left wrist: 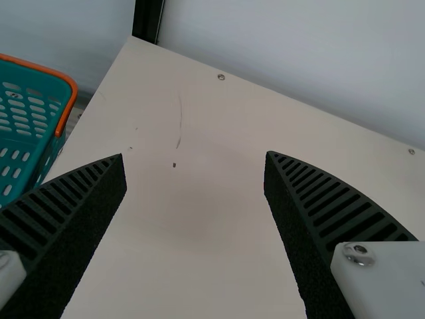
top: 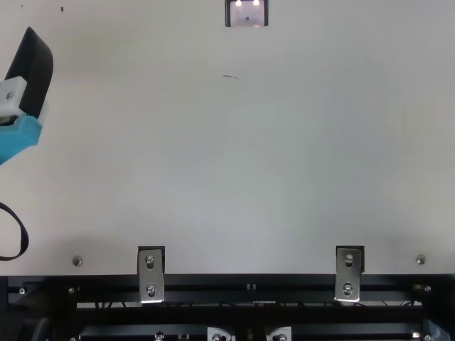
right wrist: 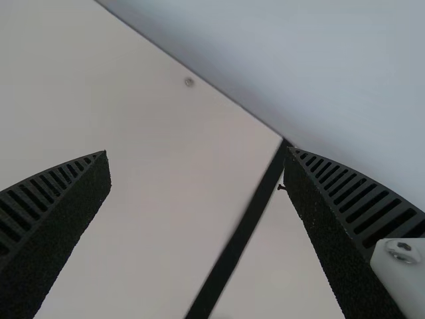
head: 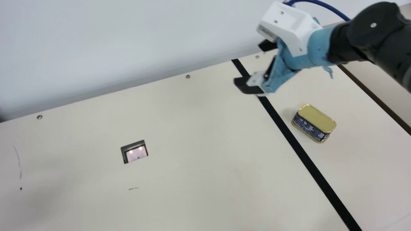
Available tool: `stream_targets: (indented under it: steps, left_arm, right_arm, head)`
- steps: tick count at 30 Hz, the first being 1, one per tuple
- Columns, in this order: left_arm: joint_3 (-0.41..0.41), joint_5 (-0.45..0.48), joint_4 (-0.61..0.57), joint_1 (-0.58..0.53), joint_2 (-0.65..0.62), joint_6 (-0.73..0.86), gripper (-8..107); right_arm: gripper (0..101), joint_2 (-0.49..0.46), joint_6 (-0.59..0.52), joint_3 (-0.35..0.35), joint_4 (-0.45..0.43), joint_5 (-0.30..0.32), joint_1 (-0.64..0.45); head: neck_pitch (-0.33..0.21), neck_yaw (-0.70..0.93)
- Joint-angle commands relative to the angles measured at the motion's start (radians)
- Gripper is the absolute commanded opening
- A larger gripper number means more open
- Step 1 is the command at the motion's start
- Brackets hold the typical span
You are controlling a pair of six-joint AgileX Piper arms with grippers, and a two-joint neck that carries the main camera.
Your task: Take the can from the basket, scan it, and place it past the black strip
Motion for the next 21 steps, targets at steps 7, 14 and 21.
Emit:
stream_targets:
  steps: [7, 14, 21]
  left_arm:
    - [0.0, 0.0, 0.0, 0.0, 0.0, 0.0, 90]
    - [0.0, 0.0, 0.0, 0.0, 0.0, 0.0, 90]
    - [0.0, 0.0, 0.0, 0.0, 0.0, 0.0, 90]
  right_arm:
    - [101, 0.047, 0.023, -0.072, 0.053, -0.05, 0.15]
    - [101, 0.07, 0.025, -0.102, 0.082, -0.072, 0.202]
    - [101, 0.065, 0.014, -0.099, 0.101, -0.077, 0.208]
  head:
    - [-0.031, 0.147]
    - [-0.031, 0.349]
    - [0.005, 0.511]
